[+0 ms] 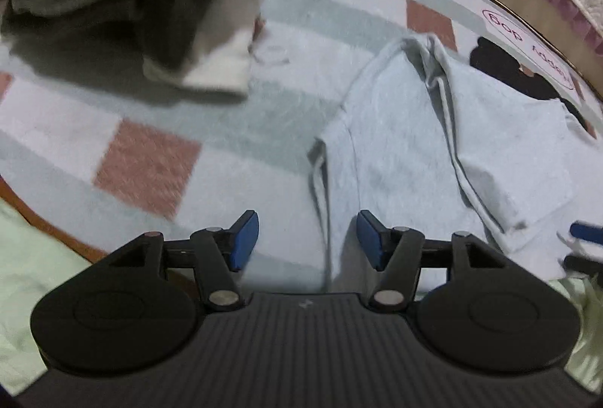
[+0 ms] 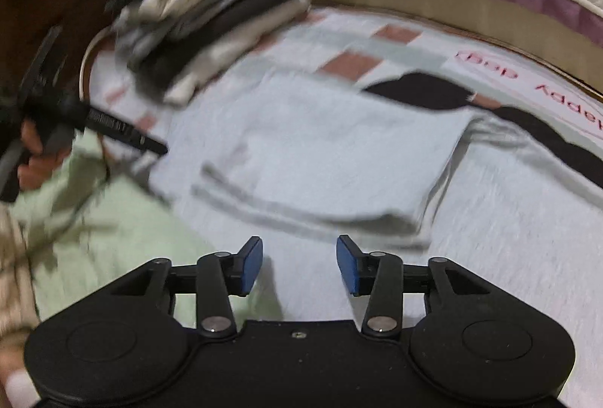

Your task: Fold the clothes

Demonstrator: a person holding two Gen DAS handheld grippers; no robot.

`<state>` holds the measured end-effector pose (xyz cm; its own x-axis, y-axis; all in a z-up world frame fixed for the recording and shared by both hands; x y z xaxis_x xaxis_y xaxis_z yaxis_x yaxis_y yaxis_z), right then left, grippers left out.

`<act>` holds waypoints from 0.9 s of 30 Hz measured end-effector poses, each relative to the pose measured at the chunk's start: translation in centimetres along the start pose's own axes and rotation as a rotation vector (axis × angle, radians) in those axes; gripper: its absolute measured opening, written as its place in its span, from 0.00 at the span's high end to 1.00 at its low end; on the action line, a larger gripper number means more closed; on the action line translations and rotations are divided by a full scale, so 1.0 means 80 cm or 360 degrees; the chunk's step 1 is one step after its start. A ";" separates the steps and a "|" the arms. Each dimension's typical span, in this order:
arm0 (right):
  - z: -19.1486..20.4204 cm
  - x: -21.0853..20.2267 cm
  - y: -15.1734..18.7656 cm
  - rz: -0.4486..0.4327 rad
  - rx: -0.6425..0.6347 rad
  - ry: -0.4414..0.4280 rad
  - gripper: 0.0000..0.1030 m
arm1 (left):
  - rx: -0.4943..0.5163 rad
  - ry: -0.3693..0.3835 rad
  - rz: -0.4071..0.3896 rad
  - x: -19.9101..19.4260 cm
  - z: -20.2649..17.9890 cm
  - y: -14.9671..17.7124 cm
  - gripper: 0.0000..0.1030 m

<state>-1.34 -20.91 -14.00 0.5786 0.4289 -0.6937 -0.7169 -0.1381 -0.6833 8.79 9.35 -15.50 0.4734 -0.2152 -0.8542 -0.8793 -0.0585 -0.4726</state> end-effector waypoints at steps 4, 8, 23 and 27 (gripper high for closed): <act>-0.006 -0.001 0.021 0.0007 0.0134 0.0062 0.48 | -0.0059 0.0035 -0.0088 0.005 -0.003 0.000 0.24; -0.019 -0.002 0.034 -0.0023 0.0335 0.0012 0.47 | 0.0128 -0.0017 -0.0215 0.009 -0.024 0.006 0.54; -0.047 -0.027 0.078 -0.0087 0.0885 -0.0204 0.47 | 0.0838 -0.0680 -0.0377 -0.012 -0.083 0.009 0.78; -0.083 -0.099 0.096 -0.0507 0.1045 0.0074 0.57 | 0.0657 -0.0391 -0.0518 -0.049 -0.105 -0.006 0.57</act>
<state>-8.86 -31.31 -15.26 0.8034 0.3185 -0.5032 -0.5881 0.5569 -0.5865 6.94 2.00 -10.13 0.7576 -0.0143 -0.6525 -0.6167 0.3118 -0.7228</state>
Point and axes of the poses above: each gripper's, at about its wrist camera, not at the fingertips, and x roughly the way its jaws point, z to its left, y to its underside, the point moved 3 cm from there along x, roughly the way its jaws point, and after that the axes turned 6 degrees about -z, right-handed, at the moved point
